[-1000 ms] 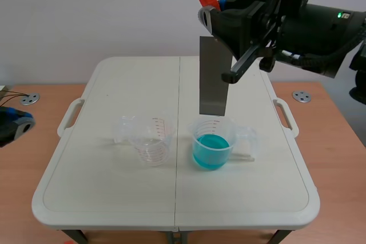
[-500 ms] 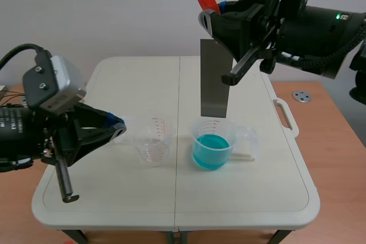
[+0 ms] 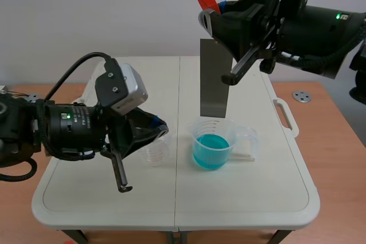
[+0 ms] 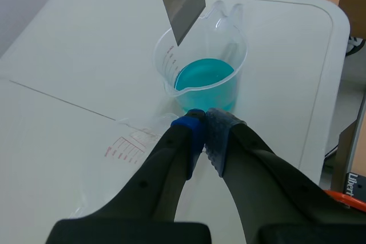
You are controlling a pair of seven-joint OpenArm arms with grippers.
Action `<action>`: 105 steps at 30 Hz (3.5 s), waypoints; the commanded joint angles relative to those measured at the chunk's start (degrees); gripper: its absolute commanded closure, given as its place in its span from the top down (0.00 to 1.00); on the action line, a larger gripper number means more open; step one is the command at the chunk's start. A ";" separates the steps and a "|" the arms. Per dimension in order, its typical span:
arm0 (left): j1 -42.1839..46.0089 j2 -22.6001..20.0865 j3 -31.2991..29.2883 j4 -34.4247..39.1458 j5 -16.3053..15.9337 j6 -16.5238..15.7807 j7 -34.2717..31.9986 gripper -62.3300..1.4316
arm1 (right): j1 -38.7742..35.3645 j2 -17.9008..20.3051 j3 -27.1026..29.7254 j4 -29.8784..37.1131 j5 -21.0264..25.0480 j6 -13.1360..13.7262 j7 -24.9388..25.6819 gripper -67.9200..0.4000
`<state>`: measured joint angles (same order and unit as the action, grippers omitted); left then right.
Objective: Hold the metal plate by the orange handle, dip it into the blue solution, take it out and point at it, then put the plate back in the beaker on the left.
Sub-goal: 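Raise the plate and point at it, then put the plate into the left beaker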
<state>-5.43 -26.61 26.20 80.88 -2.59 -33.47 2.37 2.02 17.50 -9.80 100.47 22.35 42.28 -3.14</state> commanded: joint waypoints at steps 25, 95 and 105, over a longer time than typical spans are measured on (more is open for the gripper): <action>-7.10 8.79 5.40 -6.93 5.05 6.86 -0.81 0.04 | 0.81 0.42 0.55 1.07 0.87 0.44 0.66 0.02; 63.30 1.97 -29.07 -9.29 2.71 14.73 -5.33 0.04 | 7.69 -10.51 -11.89 1.05 -0.57 -3.93 -6.21 0.02; 58.88 1.99 -24.72 -14.86 3.72 14.73 -5.33 0.04 | 7.72 -14.99 -14.40 0.02 -3.13 -5.03 -7.10 0.02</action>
<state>53.28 -24.60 1.63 65.54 1.28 -18.59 -2.63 8.56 2.98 -24.16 100.44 18.83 37.78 -11.05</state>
